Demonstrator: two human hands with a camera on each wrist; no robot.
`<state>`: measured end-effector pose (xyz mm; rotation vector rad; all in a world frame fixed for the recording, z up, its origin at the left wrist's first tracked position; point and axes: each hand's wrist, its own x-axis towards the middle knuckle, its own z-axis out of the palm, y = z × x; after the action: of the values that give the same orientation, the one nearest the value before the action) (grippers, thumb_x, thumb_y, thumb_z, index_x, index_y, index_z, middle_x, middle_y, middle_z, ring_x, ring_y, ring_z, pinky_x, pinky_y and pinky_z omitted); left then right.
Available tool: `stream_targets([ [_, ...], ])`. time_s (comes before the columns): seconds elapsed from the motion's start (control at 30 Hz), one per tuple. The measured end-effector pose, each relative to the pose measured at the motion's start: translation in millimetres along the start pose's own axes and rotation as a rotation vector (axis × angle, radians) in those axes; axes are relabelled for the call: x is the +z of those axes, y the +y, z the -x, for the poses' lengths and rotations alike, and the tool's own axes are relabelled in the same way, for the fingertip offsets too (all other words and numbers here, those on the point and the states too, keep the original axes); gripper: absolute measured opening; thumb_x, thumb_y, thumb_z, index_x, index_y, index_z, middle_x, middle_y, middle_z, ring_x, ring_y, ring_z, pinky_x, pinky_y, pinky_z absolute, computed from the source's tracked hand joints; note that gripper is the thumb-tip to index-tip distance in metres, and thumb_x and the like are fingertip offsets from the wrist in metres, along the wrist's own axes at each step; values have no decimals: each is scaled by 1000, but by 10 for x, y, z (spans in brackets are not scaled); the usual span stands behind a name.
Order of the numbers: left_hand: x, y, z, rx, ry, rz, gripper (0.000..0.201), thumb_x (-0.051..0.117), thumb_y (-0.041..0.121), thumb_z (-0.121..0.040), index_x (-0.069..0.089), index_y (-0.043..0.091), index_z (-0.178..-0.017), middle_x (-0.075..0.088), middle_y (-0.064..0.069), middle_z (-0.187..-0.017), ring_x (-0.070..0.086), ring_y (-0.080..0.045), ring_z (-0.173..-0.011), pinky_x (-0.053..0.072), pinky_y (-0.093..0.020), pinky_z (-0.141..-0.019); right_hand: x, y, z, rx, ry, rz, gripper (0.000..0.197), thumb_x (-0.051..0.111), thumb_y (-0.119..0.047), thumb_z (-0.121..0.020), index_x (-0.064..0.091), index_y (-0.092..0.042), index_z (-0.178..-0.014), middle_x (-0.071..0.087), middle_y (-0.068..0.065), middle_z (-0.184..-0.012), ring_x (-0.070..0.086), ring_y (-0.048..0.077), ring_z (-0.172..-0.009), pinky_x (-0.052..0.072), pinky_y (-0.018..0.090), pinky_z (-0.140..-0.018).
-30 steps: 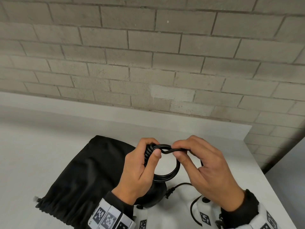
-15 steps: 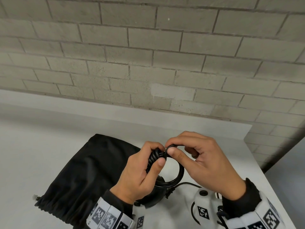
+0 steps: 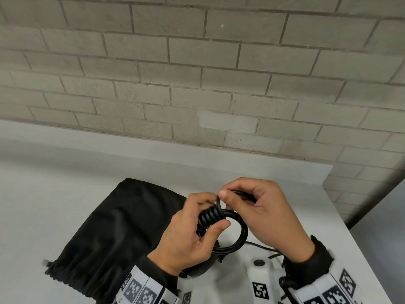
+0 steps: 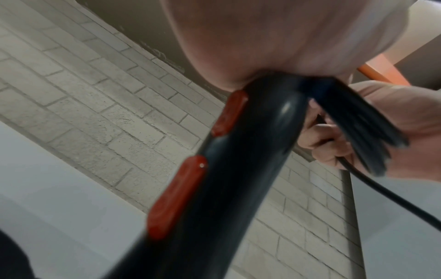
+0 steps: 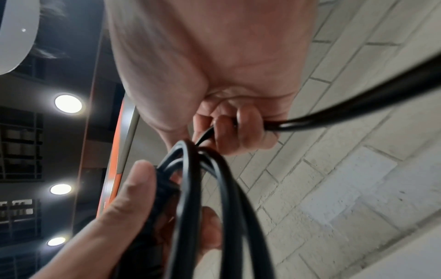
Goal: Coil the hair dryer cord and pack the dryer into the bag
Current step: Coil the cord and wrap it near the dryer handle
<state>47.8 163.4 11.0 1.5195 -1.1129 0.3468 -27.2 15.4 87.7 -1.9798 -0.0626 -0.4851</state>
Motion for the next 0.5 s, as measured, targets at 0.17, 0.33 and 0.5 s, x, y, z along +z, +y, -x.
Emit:
stream_targets([
  [0.17, 25, 14, -6, 9, -27, 106, 50, 57, 47, -95, 26, 43, -134, 65, 8, -90, 64, -4, -66, 52, -21, -61, 11, 25, 26, 60, 34, -69, 10, 71, -27, -83, 75, -19, -78, 72, -5, -68, 65, 6, -61, 50, 18, -64],
  [0.33, 57, -1, -1, 20, -17, 55, 47, 60, 51, -92, 33, 29, -124, 64, 8, -102, 70, -9, -84, 57, -34, -69, 57, 18, 50, 71, 68, -85, 9, 70, -27, -85, 75, -20, -81, 74, -3, -75, 70, 16, -72, 58, 38, -73],
  [0.5, 101, 26, 10, -13, 66, 41, 35, 56, 55, -93, 37, 48, -122, 62, 22, -113, 68, -1, -91, 56, -20, -73, 104, 47, 78, 84, 141, -138, 3, 71, -24, -85, 74, -22, -85, 75, -1, -78, 71, 20, -76, 57, 45, -78],
])
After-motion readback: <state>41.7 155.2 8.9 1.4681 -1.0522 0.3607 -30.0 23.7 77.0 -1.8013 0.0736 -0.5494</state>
